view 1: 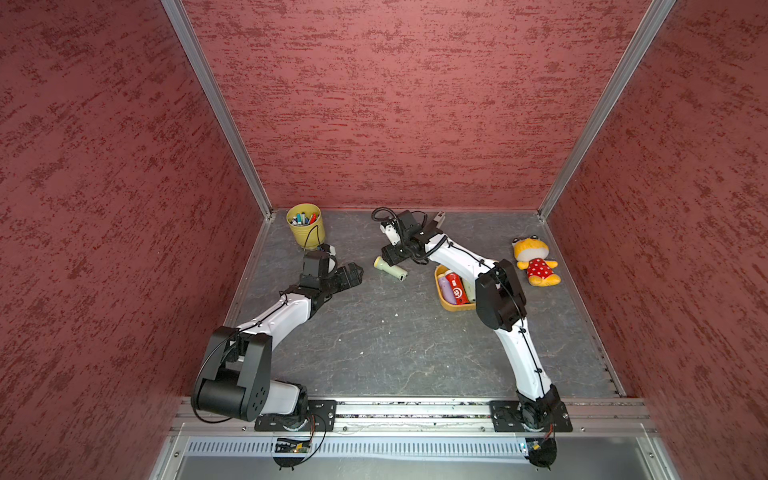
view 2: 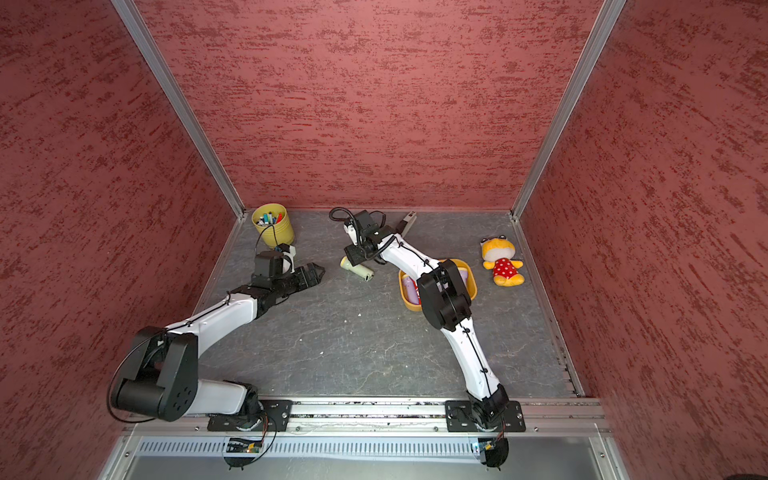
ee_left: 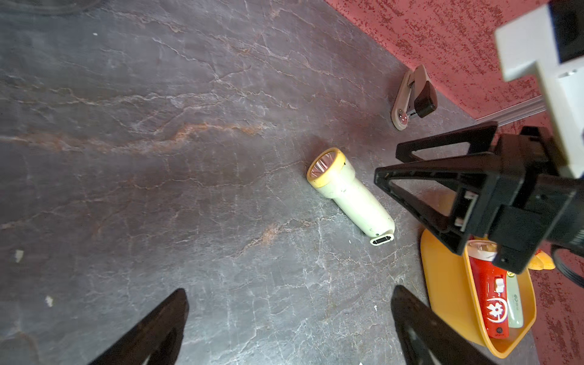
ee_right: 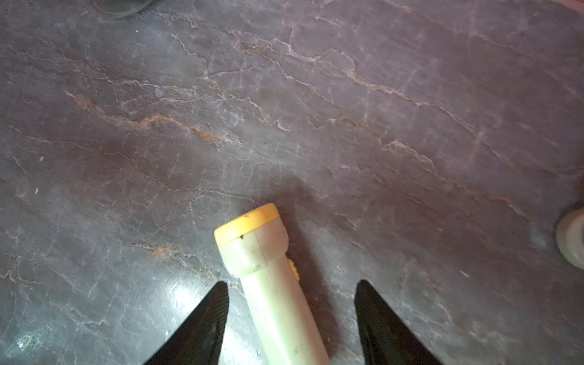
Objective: Put the flashlights into the storage boxes
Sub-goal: Pick up the flashlight from the center of the board.
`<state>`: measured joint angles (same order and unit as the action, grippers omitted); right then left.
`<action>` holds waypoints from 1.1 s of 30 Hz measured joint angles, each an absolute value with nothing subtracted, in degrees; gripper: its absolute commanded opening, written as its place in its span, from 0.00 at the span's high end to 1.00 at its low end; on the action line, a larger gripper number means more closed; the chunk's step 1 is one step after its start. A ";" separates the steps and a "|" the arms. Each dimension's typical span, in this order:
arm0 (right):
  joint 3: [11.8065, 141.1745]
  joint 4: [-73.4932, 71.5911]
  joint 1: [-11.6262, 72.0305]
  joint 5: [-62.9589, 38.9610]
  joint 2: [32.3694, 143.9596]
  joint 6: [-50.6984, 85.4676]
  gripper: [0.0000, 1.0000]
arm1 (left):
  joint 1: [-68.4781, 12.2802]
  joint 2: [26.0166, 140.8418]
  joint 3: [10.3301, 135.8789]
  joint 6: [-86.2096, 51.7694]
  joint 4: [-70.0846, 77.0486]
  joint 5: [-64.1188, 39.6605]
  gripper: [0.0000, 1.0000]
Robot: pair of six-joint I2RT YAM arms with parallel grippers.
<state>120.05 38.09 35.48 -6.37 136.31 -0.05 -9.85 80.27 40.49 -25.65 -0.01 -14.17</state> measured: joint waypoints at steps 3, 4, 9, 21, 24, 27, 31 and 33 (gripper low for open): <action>124.31 40.60 35.86 -6.63 139.83 -0.51 0.35 | -9.15 80.31 40.49 -25.41 0.10 -14.59 0.00; 125.38 41.12 35.97 -6.81 140.70 -0.58 0.35 | -8.95 80.31 40.49 -25.34 0.08 -14.72 0.00; 127.79 43.42 36.29 -7.51 142.78 -0.95 0.37 | -8.29 80.31 40.45 -24.99 0.12 -15.20 0.00; 127.83 45.08 36.56 -8.16 144.40 -0.93 0.40 | -7.92 81.36 40.12 -24.99 1.04 -16.45 0.00; 127.83 45.60 36.56 -8.10 145.01 -0.91 0.42 | -7.92 81.45 40.12 -24.99 1.08 -16.49 0.00; 127.87 45.87 36.56 -7.68 145.10 -0.86 0.48 | -7.92 81.45 40.12 -24.99 1.17 -16.49 0.00; 127.87 46.19 36.56 -7.35 145.12 -0.62 0.58 | -7.92 81.45 40.12 -25.02 1.21 -16.58 0.00; 127.87 46.19 36.56 -7.20 145.10 -0.45 0.60 | -7.92 81.45 40.12 -24.99 1.19 -16.60 0.00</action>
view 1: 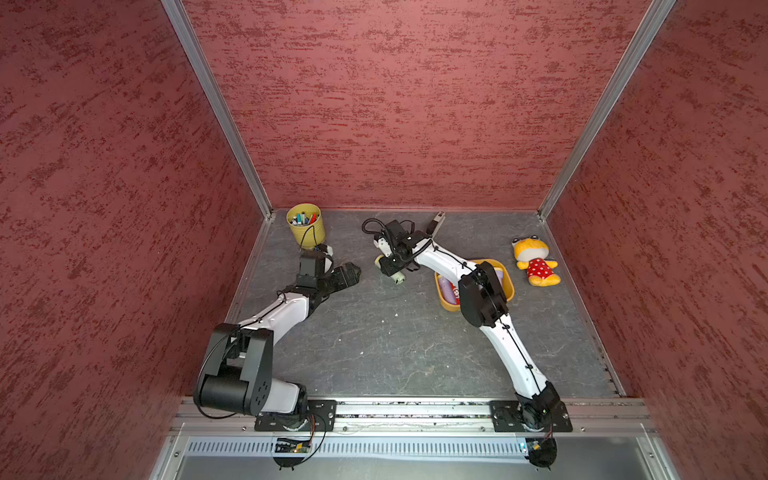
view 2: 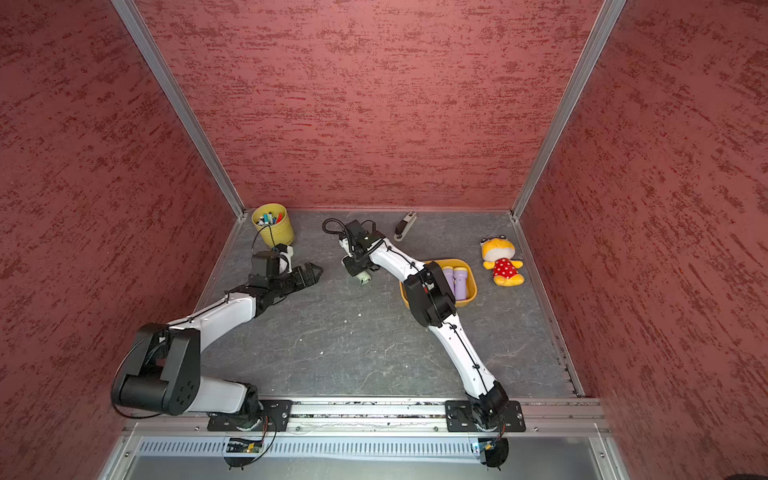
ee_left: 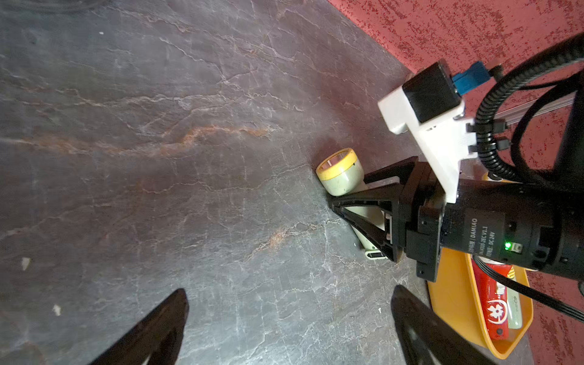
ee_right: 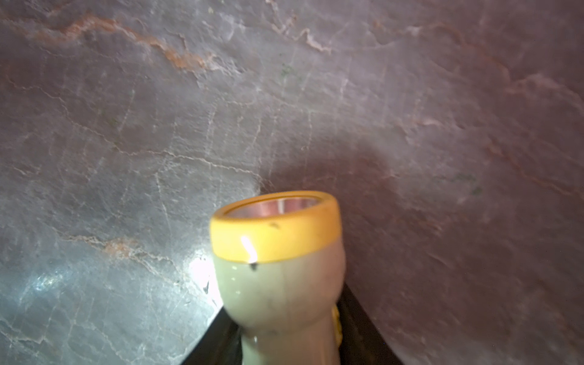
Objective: Put the flashlights into the storage boxes
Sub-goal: Pick up the flashlight from the center of the board, then place the flashlight at the storage box.
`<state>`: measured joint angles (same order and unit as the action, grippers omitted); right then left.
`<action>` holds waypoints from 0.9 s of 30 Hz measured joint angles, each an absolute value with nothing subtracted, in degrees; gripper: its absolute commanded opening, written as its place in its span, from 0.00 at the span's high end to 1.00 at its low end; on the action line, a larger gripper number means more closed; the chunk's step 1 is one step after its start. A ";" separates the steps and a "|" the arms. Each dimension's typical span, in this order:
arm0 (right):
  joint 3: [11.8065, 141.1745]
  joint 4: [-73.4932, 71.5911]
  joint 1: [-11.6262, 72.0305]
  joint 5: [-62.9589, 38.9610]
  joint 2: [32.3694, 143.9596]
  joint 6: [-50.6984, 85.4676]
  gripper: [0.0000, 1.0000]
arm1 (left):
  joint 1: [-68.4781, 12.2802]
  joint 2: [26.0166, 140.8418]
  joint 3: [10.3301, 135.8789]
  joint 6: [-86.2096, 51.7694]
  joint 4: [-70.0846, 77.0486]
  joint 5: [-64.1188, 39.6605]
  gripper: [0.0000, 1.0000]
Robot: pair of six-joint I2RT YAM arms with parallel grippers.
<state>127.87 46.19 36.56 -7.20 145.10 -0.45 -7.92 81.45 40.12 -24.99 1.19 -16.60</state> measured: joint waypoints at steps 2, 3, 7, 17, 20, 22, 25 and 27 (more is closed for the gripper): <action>127.87 46.17 36.56 -7.01 145.10 -0.43 0.60 | -7.94 81.43 40.12 -24.99 1.17 -16.60 0.00; 127.87 46.15 36.56 -6.83 145.03 -0.40 0.61 | -7.94 81.43 40.12 -24.99 1.15 -16.58 0.00; 122.96 44.25 36.56 -6.09 141.73 0.14 0.62 | -8.45 81.32 40.18 -24.97 1.06 -16.36 0.00; 92.33 32.64 35.07 -3.14 110.67 2.74 0.61 | -17.58 82.96 46.65 -24.40 0.38 -14.31 0.00; 83.07 29.08 32.25 -2.59 100.09 4.08 0.61 | -21.91 86.46 50.70 -24.05 0.60 -13.87 0.00; 76.27 27.22 29.04 -2.04 93.25 5.10 0.61 | -24.75 89.27 53.47 -23.81 0.49 -13.80 0.00; 66.70 25.71 23.53 -1.67 84.82 6.70 0.61 | -28.62 92.79 57.30 -23.40 -0.08 -13.43 0.00; 60.77 25.67 19.51 -1.56 79.68 7.55 0.60 | -30.72 94.67 59.75 -23.05 -0.64 -13.37 0.00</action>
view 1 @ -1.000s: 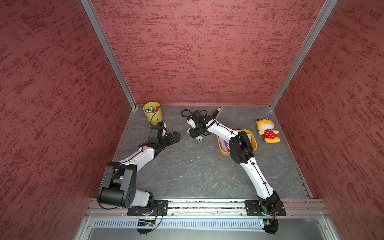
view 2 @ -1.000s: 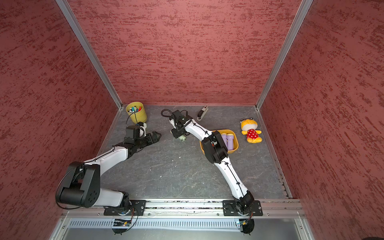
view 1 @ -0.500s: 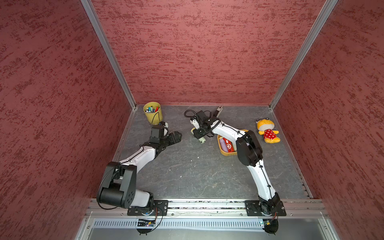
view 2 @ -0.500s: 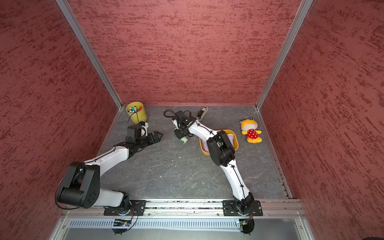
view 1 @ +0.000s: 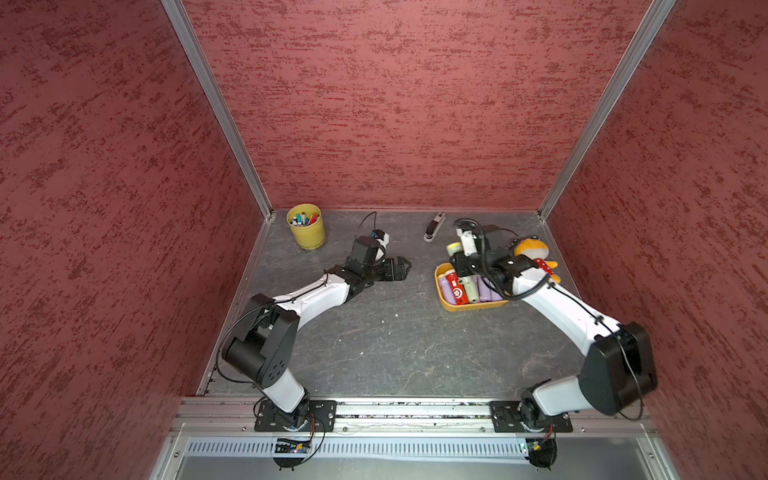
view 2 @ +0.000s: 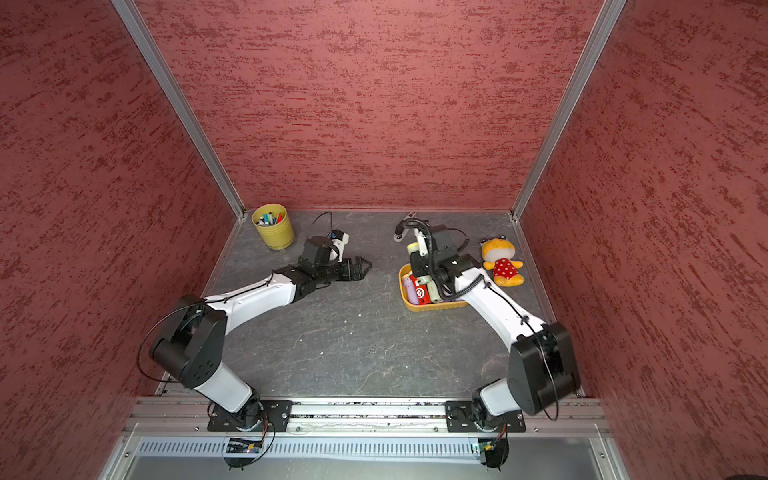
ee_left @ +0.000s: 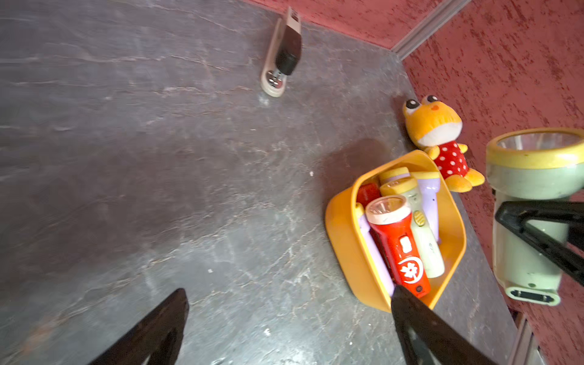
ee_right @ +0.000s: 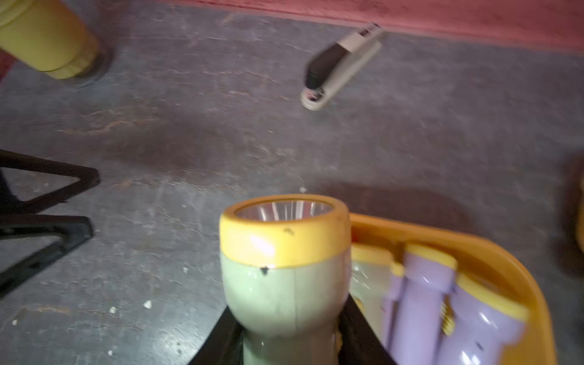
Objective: Put the flashlights into the storage boxes
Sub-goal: Place the flashlight at the storage box.
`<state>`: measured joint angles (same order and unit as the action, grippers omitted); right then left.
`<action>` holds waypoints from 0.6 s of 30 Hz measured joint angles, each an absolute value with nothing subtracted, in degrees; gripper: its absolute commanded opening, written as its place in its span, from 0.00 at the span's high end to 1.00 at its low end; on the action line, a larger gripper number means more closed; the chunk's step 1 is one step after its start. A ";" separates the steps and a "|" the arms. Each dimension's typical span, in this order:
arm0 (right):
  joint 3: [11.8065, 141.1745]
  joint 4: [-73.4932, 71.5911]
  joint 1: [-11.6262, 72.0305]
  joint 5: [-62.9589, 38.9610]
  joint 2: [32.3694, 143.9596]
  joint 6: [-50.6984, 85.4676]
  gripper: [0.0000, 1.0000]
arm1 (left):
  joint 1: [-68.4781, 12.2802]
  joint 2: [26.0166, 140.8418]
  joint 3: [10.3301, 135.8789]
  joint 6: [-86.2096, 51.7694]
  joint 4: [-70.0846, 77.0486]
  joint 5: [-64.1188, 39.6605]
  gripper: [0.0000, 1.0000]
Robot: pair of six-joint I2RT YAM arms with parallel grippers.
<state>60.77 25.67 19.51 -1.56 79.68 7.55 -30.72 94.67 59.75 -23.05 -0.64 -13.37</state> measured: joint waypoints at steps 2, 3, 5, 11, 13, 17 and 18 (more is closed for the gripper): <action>56.31 25.98 16.16 -1.04 75.44 8.16 0.60 | -32.58 96.42 62.08 -22.79 -1.02 -13.39 0.01; 54.43 26.11 14.74 -0.99 73.43 8.47 0.60 | -33.47 97.27 63.13 -22.63 -1.23 -13.39 0.01; 51.88 26.28 12.60 -1.06 70.52 8.93 0.60 | -34.96 98.56 64.64 -22.61 -1.58 -13.39 0.01; 49.12 25.30 10.39 -1.63 70.72 10.61 0.60 | -37.39 102.50 67.57 -23.31 -2.00 -14.92 0.03; 49.06 24.77 10.39 -2.22 72.88 10.81 0.60 | -37.71 103.18 67.96 -23.77 -2.09 -15.53 0.03; 49.06 23.44 10.39 -3.51 77.69 10.92 0.60 | -38.09 103.72 67.99 -24.58 -2.07 -16.62 0.03; 49.06 23.18 10.39 -3.79 78.56 10.92 0.60 | -38.13 103.83 67.99 -24.84 -2.00 -16.78 0.03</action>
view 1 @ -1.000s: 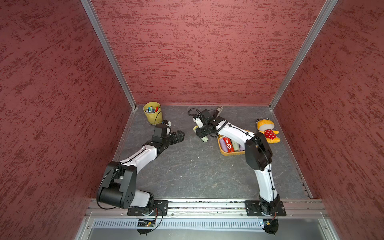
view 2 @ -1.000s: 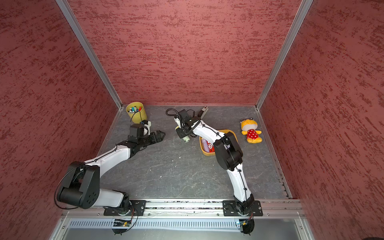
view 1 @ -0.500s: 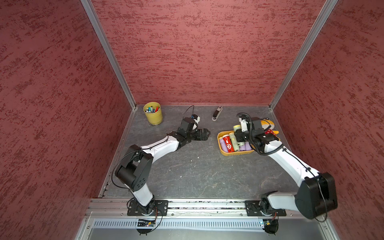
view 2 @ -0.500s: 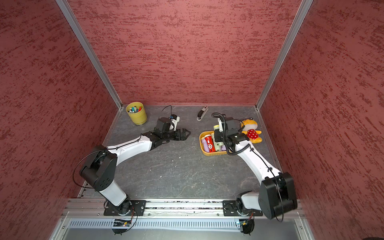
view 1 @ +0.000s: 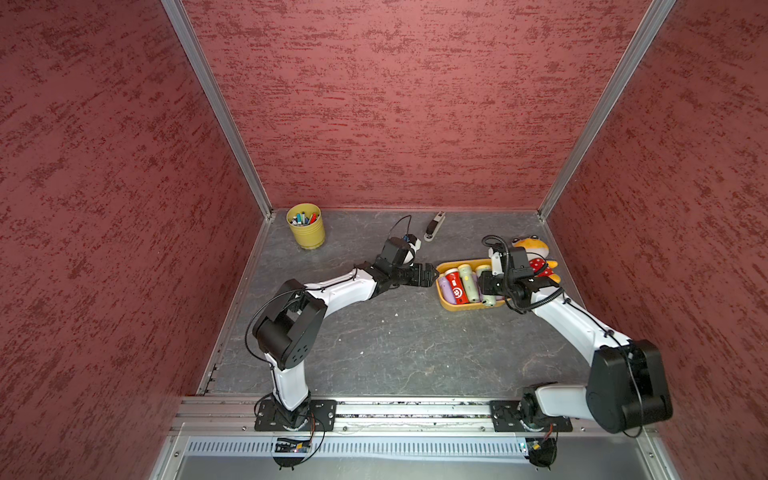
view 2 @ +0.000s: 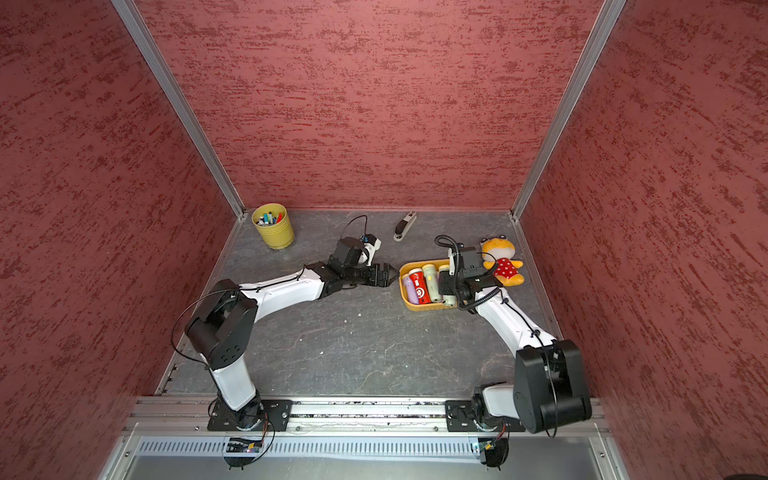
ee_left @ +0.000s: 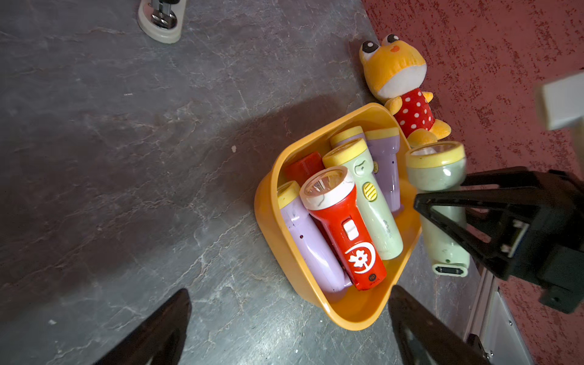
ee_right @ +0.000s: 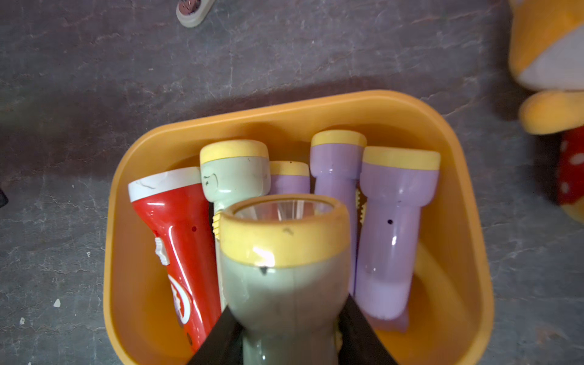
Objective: Put the flashlights into the storage boxes
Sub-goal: Place the flashlight at the storage box.
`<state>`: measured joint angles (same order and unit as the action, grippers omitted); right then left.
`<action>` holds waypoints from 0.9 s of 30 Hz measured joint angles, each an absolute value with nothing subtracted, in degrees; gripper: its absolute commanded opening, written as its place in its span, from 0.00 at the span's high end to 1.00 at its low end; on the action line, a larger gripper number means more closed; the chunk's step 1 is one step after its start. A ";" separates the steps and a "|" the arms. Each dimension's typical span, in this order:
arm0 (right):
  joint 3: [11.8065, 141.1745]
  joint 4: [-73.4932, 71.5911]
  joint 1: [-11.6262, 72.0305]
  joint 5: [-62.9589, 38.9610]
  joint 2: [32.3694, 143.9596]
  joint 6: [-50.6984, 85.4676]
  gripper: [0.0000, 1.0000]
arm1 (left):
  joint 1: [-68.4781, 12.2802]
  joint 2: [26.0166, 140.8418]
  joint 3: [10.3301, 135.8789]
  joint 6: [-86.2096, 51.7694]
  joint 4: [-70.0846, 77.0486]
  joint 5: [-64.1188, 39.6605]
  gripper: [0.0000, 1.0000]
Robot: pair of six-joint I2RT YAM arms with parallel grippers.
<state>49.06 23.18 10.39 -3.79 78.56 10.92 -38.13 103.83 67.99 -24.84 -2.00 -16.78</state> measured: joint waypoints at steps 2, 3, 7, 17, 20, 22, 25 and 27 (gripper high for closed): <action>49.06 22.46 10.39 -4.10 80.05 10.85 0.60 | -38.22 103.96 67.99 -25.26 -1.80 -17.10 0.04; 49.12 22.04 10.39 -4.21 80.77 10.79 0.59 | -38.22 103.98 67.96 -25.43 -1.65 -17.32 0.04; 50.09 20.75 10.39 -4.14 82.26 10.26 0.59 | -38.22 104.01 67.96 -26.33 -0.60 -18.20 0.05; 54.17 19.11 10.39 -2.15 88.01 8.19 0.48 | -38.26 106.15 67.83 -29.80 2.72 -20.49 0.11; 54.59 19.46 10.26 -1.83 88.16 8.01 0.40 | -38.28 106.26 67.83 -30.68 3.86 -20.80 0.11; 54.70 19.70 10.11 -1.65 87.88 8.08 0.38 | -38.26 106.34 67.83 -31.24 4.29 -20.95 0.11; 54.70 20.38 9.37 -1.67 86.06 8.21 0.33 | -38.28 107.00 67.85 -31.51 4.56 -21.02 0.11; 54.70 20.67 8.16 -1.83 84.07 8.32 0.30 | -38.28 107.53 67.85 -31.59 4.58 -21.08 0.11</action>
<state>54.70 20.67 8.16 -1.83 84.07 8.32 -38.28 107.53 67.85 -31.59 4.58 -21.08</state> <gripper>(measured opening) 0.676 0.891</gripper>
